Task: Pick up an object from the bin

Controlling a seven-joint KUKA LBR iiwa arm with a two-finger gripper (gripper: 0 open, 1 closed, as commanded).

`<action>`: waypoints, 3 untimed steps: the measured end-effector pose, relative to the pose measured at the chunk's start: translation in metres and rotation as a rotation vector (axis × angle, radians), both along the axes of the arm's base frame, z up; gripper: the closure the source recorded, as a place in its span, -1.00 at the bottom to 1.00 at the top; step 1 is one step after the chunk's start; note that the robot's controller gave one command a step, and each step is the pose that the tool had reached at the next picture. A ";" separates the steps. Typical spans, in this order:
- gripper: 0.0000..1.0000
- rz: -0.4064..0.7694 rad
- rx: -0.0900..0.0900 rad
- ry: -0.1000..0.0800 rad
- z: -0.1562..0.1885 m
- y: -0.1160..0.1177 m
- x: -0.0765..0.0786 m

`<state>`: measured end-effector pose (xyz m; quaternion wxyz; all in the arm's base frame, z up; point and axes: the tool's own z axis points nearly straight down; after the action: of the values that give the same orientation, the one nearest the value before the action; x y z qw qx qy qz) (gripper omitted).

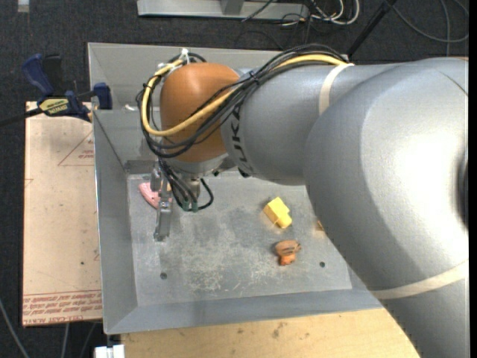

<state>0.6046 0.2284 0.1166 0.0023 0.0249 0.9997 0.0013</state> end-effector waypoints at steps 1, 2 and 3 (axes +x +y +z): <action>-1.00 0.071 -0.001 0.002 -0.030 0.002 0.013; 1.00 0.054 0.000 0.001 -0.015 -0.031 0.050; -1.00 0.054 0.000 0.001 -0.015 -0.031 0.050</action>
Offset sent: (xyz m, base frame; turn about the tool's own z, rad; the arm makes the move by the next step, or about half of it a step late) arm 0.0490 -0.0312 -0.0150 -0.0556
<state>0.6544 0.1976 0.1020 0.0017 -0.0020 1.0000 0.0013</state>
